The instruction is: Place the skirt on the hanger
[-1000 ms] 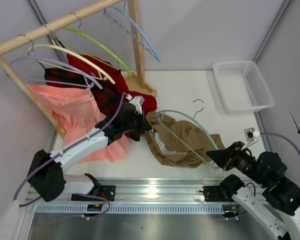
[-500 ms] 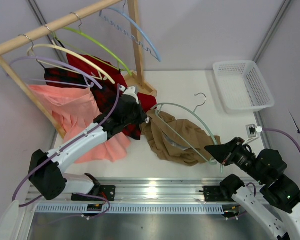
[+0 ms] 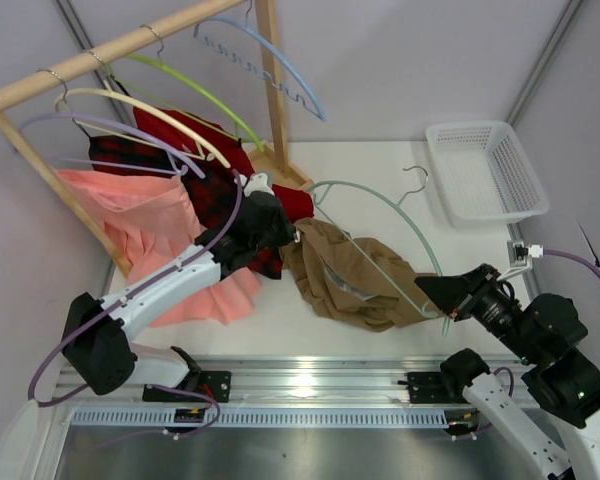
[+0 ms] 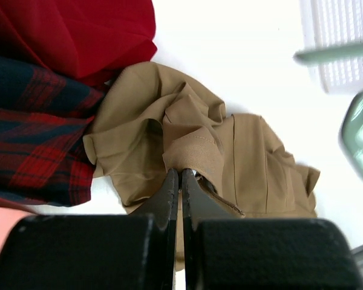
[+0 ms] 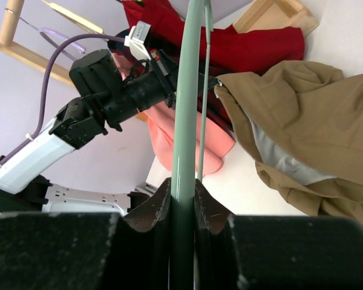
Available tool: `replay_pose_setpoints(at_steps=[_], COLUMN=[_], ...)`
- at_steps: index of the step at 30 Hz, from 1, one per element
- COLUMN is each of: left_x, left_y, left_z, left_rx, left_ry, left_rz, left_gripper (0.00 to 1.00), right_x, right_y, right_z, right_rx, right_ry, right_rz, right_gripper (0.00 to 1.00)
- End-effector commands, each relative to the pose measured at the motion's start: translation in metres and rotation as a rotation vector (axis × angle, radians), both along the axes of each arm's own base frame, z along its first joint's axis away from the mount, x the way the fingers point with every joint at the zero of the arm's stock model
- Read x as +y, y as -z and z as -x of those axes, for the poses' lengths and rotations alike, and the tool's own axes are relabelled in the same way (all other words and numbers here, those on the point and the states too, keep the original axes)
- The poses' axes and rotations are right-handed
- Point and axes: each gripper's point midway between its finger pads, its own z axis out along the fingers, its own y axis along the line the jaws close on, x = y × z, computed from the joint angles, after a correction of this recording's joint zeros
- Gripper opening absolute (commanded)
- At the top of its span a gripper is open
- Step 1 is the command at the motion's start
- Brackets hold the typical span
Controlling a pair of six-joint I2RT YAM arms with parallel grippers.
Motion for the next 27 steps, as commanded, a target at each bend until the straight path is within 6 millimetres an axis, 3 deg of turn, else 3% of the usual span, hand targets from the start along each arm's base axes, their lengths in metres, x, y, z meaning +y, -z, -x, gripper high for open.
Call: replay_pose_setpoints(at_steps=[1,9,15,22,27], left_x=[0.001,-0.009,-0.015,-0.028,-0.033], left_y=[-0.026,-0.029,-0.01,-0.039,-0.036], left_z=[-0.02,-0.026,-0.011,-0.014,-0.017], left_rx=[-0.069,0.013,0.198,0.241,0.316], left_ry=[-0.138,-0.268,-0.397,-0.369,-0.365], left_rz=[0.112,0.294,0.478,0.576,0.631], left_gripper=[0.0,0.0,0.0,0.0,0.0], right_x=[0.008,0.007,0.011,0.006,0.002], right_y=[-0.031,-0.026,-0.03,-0.003,0.008], right_z=[0.004,0.009,0.012,0.017,0.018], right_rx=[-0.08,-0.071,-0.119,-0.136,-0.157], right_ry=[-0.05,-0.055,-0.08,-0.08,-0.062], right_rz=[-0.066,-0.079,-0.125,0.013,0.053], right_gripper=[0.0,0.0,0.0,0.0,0.0])
